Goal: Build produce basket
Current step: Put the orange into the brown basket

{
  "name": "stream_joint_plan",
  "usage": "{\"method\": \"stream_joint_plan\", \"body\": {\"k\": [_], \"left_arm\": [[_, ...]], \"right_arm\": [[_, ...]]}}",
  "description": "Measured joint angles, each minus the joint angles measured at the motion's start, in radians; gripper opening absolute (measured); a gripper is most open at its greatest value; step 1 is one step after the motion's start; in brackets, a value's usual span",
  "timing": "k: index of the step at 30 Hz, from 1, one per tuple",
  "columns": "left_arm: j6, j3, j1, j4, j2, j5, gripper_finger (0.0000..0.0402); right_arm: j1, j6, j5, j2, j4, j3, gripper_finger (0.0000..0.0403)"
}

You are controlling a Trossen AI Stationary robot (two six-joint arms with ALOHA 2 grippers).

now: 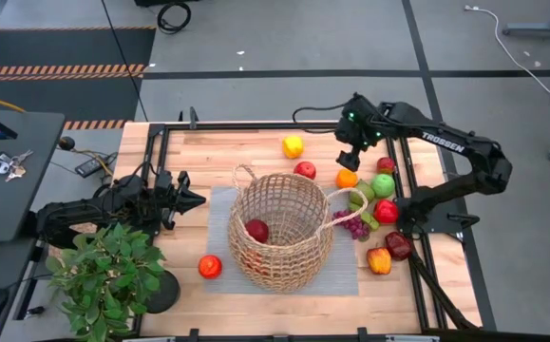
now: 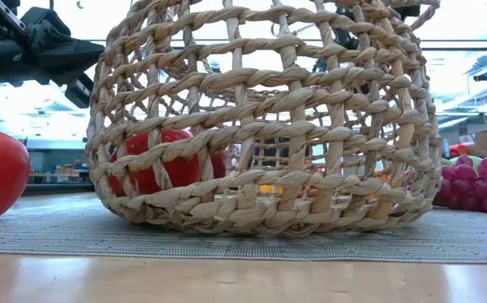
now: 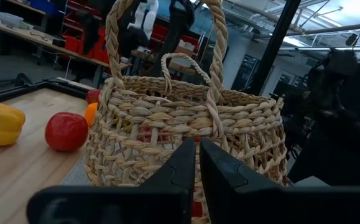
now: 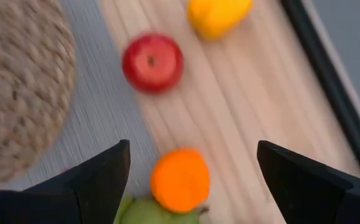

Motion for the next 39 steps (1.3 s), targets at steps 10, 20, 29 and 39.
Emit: {"method": "stream_joint_plan", "body": {"k": [10, 20, 29, 39], "left_arm": [[0.001, 0.000, 0.000, 0.000, 0.000, 0.000, 0.0033], [0.000, 0.000, 0.000, 0.000, 0.000, 0.000, 0.0033], [0.001, 0.000, 0.000, 0.000, 0.000, 0.000, 0.0030], [0.000, 0.000, 0.000, 0.000, 0.000, 0.000, 0.0036]], "right_arm": [[-0.009, 0.057, 0.005, 0.012, -0.022, -0.101, 0.0353], [-0.010, 0.093, -0.026, 0.012, -0.009, -0.228, 0.0355], [0.009, 0.102, -0.068, 0.010, 0.127, -0.313, 0.0374], [0.052, 0.120, -0.024, 0.010, 0.194, -0.363, 0.0376]]}}
